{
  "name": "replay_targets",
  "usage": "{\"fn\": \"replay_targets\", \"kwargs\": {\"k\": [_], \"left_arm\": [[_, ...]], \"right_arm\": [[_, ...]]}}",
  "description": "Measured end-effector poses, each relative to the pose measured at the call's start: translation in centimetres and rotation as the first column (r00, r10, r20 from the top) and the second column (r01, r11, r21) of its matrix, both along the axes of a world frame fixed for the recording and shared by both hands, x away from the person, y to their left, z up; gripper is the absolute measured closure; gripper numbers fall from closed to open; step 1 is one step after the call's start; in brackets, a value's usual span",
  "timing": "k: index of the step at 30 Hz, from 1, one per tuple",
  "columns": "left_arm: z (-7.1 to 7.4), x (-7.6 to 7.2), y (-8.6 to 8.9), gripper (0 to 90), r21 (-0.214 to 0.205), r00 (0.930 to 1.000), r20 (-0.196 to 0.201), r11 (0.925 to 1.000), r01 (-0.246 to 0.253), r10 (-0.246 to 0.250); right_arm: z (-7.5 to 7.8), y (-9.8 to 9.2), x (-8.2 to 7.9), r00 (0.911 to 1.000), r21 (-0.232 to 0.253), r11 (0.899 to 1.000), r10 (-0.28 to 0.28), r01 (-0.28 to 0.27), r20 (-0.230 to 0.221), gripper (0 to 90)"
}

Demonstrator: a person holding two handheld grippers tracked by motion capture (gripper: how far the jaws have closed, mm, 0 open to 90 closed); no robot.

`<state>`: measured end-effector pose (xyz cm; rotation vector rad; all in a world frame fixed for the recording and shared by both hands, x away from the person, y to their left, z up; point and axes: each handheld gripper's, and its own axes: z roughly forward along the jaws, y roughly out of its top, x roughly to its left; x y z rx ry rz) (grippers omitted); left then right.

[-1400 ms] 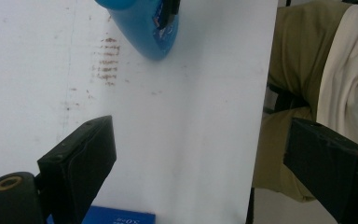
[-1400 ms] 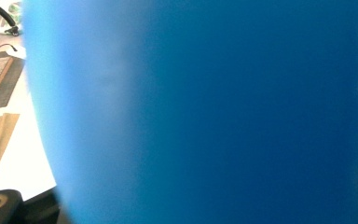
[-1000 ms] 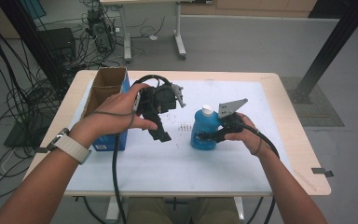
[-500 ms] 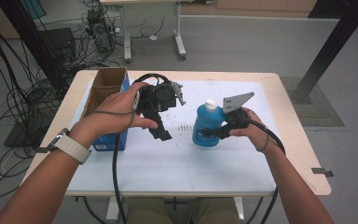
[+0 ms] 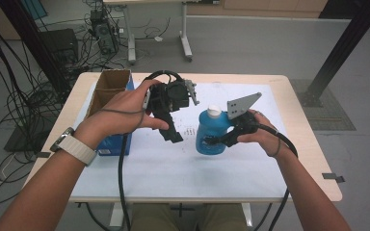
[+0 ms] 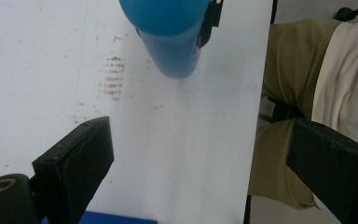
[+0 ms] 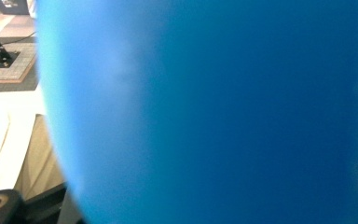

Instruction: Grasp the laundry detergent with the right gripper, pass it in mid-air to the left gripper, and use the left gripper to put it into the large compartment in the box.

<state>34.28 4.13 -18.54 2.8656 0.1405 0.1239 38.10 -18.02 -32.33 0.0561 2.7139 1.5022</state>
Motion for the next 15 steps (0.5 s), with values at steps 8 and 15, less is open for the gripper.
{"fn": "replay_targets", "kwargs": {"k": [8,15], "left_arm": [[0.1,0.2,-0.4,7.1,-0.006,1.0000,-0.008,1.0000,0.004,-0.004],[0.1,0.4,-0.8,7.0,0.007,0.9997,-0.017,0.9998,0.018,-0.018]], "right_arm": [[0.2,1.0,-0.5,0.9993,-0.011,0.999,0.038,-0.038,-0.006,43.5],[0.1,1.7,-0.6,0.9982,-0.024,0.998,0.059,-0.059,-0.010,43.5]]}}
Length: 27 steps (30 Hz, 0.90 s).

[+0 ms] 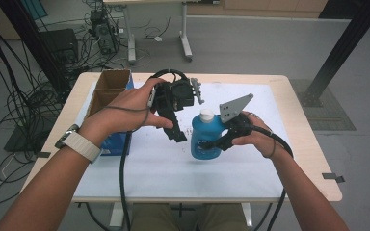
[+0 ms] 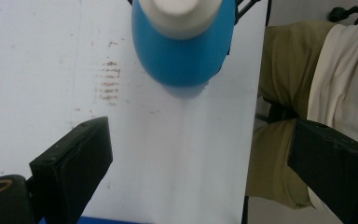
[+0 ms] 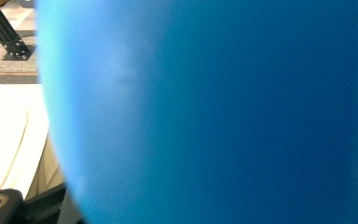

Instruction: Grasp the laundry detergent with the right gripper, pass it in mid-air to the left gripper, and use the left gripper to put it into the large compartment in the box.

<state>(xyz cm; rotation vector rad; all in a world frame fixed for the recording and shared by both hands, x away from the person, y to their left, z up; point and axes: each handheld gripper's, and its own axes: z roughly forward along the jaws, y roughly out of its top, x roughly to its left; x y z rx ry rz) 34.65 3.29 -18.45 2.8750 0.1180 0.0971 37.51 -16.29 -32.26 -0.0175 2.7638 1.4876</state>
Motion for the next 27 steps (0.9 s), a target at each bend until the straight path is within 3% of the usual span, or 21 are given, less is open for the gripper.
{"fn": "replay_targets", "kwargs": {"k": [14,27], "left_arm": [[0.2,0.3,-1.2,7.0,0.011,0.9998,-0.008,0.9998,0.019,-0.019],[0.0,0.6,-2.2,7.0,-0.004,0.9993,-0.015,0.9994,0.035,-0.035]], "right_arm": [[0.0,0.9,0.0,0.9998,-0.006,1.000,0.017,-0.017,-0.011,43.5],[0.0,2.1,0.0,0.9990,-0.022,0.999,0.041,-0.041,-0.018,43.5]]}}
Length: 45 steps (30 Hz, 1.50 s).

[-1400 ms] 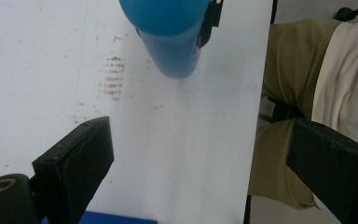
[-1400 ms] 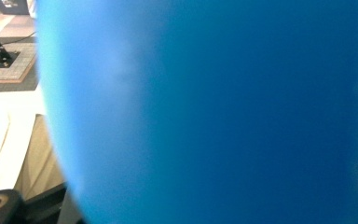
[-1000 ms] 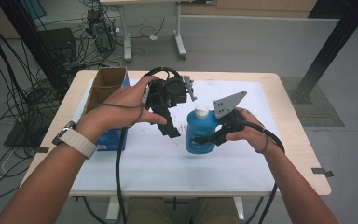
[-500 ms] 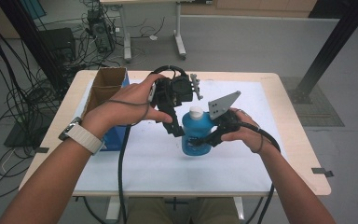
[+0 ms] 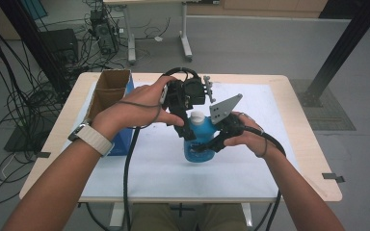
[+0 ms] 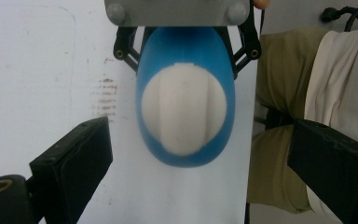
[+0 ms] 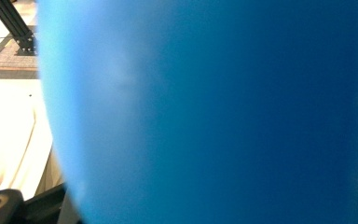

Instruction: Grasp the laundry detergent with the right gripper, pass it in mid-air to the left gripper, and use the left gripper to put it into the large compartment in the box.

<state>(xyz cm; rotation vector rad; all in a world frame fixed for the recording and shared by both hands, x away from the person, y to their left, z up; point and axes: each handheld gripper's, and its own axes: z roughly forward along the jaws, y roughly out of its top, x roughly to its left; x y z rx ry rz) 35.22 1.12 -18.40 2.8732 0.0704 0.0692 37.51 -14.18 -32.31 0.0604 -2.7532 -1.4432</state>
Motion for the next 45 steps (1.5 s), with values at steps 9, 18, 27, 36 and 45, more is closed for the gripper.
{"fn": "replay_targets", "kwargs": {"k": [9,18,27,36,45], "left_arm": [[-0.4,0.4,-0.5,7.1,0.014,1.0000,-0.008,0.9999,0.005,-0.005],[-0.9,0.6,-1.0,7.3,0.013,0.9998,-0.019,0.9999,0.009,-0.009],[-1.1,0.9,-0.9,7.5,0.008,0.9998,-0.020,0.9999,0.006,-0.006],[-1.2,0.9,-0.9,7.7,0.004,0.9998,-0.020,1.0000,-0.001,0.001],[-1.1,0.9,-0.8,7.8,0.008,0.9999,-0.016,1.0000,0.000,0.000]], "right_arm": [[0.0,0.3,0.1,1.0000,-0.007,1.000,0.005,-0.005,0.000,43.5],[0.1,0.3,0.2,1.0000,-0.006,1.000,0.003,-0.003,-0.003,43.5],[0.1,0.2,0.3,0.9999,-0.007,1.000,0.000,0.000,-0.013,43.5],[0.1,0.3,0.4,0.9999,-0.007,1.000,-0.001,0.001,-0.014,43.5],[0.1,0.3,0.4,0.9999,-0.008,1.000,-0.001,0.001,-0.014,43.5]]}}
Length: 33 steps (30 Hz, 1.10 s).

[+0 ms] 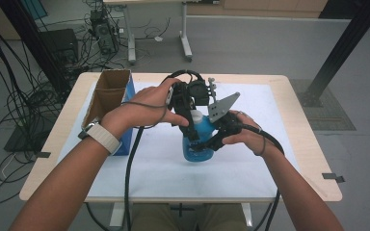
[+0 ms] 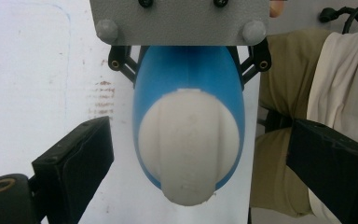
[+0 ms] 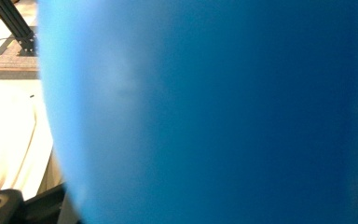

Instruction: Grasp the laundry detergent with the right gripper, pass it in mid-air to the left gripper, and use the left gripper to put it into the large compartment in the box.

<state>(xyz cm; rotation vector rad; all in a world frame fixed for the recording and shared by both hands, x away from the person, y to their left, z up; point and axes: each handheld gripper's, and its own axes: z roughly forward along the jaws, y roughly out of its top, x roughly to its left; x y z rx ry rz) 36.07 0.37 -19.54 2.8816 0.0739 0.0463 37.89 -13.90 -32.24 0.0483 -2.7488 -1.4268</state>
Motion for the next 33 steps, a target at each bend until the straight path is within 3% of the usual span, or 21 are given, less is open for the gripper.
{"fn": "replay_targets", "kwargs": {"k": [33], "left_arm": [[0.02,-0.03,0.03,7.8,0.001,1.0000,-0.001,1.0000,0.001,-0.001]], "right_arm": [[0.01,-0.04,0.12,1.0000,0.004,1.000,-0.004,0.004,0.003,43.4]]}}
